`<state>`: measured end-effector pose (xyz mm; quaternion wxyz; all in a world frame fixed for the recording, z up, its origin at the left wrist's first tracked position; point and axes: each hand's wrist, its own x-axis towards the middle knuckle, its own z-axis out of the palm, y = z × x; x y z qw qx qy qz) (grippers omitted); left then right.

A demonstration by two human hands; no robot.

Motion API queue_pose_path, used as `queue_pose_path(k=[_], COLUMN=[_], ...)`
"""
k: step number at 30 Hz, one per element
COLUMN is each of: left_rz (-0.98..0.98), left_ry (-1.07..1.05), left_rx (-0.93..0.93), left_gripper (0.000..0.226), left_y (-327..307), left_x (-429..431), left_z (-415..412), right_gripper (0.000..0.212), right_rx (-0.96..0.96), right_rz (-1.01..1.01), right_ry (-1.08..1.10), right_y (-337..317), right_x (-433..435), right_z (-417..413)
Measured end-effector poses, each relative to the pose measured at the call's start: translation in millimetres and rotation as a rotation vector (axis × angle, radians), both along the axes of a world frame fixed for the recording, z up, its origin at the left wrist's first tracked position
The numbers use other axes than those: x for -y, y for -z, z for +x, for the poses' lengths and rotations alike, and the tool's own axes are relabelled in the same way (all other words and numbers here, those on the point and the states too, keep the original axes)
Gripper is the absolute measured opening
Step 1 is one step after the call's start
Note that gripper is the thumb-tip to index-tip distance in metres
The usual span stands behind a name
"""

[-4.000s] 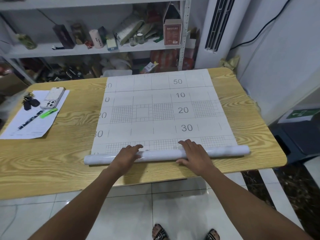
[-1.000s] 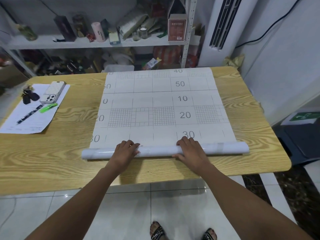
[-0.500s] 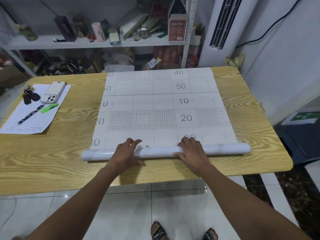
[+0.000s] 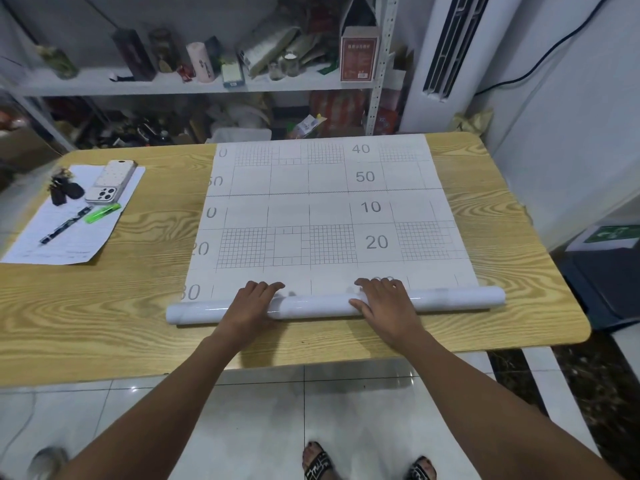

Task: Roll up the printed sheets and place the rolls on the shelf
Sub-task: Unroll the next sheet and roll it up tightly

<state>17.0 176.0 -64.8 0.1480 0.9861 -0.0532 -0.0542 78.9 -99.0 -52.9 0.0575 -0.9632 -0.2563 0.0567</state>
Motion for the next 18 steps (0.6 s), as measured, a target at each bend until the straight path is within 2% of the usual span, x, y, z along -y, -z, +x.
queue_pose_path(k=[2,5,11,18], left_rz=[-0.002,-0.027,-0.056,-0.164], left_ry=[-0.008,-0.022,-0.065,-0.120], left_rx=[-0.003,-0.026,-0.124,-0.155], left_gripper=[0.067,0.069,0.076,0.061], left_y=[0,-5,-8,0], left_x=[0,1,1,-2], left_z=[1,2,10,9], right_gripper=[0.055,0.049,0.053,0.071], right_rx=[0.080,0.118,0.138,0.061], right_rz=[0.004,0.015,0.054,0.091], right_ry=[0.009,0.012,0.005,0.028], right_y=[4,7,12,16], right_x=[0,1,5,11], right_z=[-2,-5,-7,-1])
